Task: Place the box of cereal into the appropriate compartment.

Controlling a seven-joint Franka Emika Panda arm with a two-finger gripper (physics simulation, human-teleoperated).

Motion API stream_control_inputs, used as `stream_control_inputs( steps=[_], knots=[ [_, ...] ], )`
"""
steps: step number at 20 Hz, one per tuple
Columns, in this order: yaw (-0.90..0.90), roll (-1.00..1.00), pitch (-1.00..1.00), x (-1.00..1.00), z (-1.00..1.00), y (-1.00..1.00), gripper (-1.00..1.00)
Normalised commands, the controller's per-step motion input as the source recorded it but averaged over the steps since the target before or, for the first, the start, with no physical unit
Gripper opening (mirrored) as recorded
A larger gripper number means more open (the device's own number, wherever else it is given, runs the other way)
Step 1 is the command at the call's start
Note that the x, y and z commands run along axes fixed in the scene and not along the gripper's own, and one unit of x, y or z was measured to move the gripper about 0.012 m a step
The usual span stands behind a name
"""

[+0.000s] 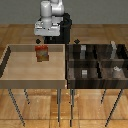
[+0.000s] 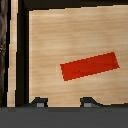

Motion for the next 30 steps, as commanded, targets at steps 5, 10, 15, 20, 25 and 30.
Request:
stream_control_inputs(
  steps=[5,10,15,20,25,30],
  knots=[
    [0.0,0.0,0.0,0.0,0.0,0.0,1.0],
    [0.0,0.0,0.0,0.0,0.0,-0.4,1.0],
    [0.0,0.0,0.0,0.0,0.0,-0.6,1.0],
    [0.03,0.0,0.0,0.6,0.0,0.0,1.0],
    [0.58,0.0,0.0,0.0,0.0,0.0,1.0],
    [1.0,0.0,0.0,0.0,0.0,0.0,1.0]
  ],
)
